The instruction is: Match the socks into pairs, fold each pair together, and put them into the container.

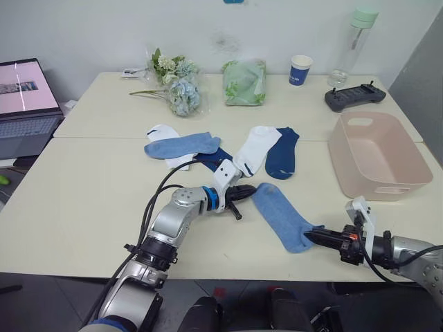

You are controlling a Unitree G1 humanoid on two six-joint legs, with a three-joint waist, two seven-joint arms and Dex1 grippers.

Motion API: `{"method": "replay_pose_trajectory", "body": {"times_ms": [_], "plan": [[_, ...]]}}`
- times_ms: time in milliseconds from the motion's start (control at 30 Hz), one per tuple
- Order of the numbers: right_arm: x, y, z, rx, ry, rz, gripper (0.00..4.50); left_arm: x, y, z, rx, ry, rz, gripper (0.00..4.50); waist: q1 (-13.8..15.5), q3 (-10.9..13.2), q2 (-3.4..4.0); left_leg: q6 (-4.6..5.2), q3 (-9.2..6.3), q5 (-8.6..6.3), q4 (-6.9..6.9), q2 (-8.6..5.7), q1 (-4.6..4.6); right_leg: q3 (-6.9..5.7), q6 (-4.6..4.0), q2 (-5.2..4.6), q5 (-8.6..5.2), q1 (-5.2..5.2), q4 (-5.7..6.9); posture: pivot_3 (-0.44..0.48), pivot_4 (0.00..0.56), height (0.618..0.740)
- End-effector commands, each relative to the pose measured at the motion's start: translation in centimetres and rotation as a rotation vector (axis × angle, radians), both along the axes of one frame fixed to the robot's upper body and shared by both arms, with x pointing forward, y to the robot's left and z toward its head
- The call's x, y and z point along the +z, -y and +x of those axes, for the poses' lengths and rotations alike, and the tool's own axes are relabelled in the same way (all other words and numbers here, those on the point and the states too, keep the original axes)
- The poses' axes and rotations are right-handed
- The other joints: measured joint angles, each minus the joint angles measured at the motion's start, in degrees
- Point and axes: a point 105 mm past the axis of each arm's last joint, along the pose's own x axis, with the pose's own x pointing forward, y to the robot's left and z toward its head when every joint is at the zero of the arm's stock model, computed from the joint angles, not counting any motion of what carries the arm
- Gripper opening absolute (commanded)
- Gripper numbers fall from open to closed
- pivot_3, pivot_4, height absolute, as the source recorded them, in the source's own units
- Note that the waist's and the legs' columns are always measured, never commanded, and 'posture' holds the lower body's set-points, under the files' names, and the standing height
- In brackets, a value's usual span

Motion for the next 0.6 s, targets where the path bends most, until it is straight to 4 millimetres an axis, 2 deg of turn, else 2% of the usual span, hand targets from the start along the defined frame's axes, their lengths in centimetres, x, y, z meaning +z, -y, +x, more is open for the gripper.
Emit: {"method": "replay_pose_trajectory", "body": {"times_ms": [33,200,300,433,533,600], "plan": [[1.3,-0.6,0.2,0.028,0.054,0.017,0.0,1.0,-0.7,-0.3,0.037,0.025,-0.035,0.04,0.0,0.0,0.0,0.0,-0.01,0.0,0.0,0.0,0.0,0.0,0.0,0.0,0.0,0.0,0.0,0.0,0.15,0.74],[2.1,-0.8,1.1,0.025,0.092,0.022,0.0,1.9,-2.7,-1.0,0.126,0.037,-0.061,0.04,0.03,0.0,0.0,0.0,-0.01,0.0,0.0,0.03,0.0,0.01,0.0,0.0,0.0,-0.02,0.03,0.0,0.15,0.74],[3.3,-1.3,2.8,0.004,0.166,0.023,0.0,2.8,-6.2,-3.8,0.203,-0.001,-0.119,0.04,-0.7,-0.01,0.02,0.0,0.02,0.0,-0.02,0.11,0.02,0.06,0.0,0.0,0.0,-0.05,0.03,0.0,0.15,0.74],[4.3,-2.1,3.6,0.044,0.191,0.042,0.0,2.7,-8.1,-7.4,0.224,-0.06,-0.121,0.04,-0.43,0.0,0.02,-0.01,0.06,-0.01,-0.07,0.37,0.03,0.01,-0.01,0.04,0.0,-0.07,0.02,0.0,0.15,0.74],[4.3,-2.0,3.8,0.055,0.185,0.038,0.0,2.9,-8.5,-7.7,0.252,-0.077,-0.138,0.04,0.76,0.0,0.01,-0.01,0.03,-0.01,0.0,0.31,0.01,-0.02,-0.01,0.03,0.0,0.03,0.0,0.0,0.15,0.74],[4.0,-1.7,3.6,0.066,0.168,0.027,0.0,2.9,-8.2,-6.6,0.257,-0.068,-0.14,0.04,1.36,0.0,0.0,0.0,0.04,-0.01,0.01,0.27,0.02,-0.06,-0.01,0.02,0.0,0.07,-0.04,0.0,0.15,0.74]]}}
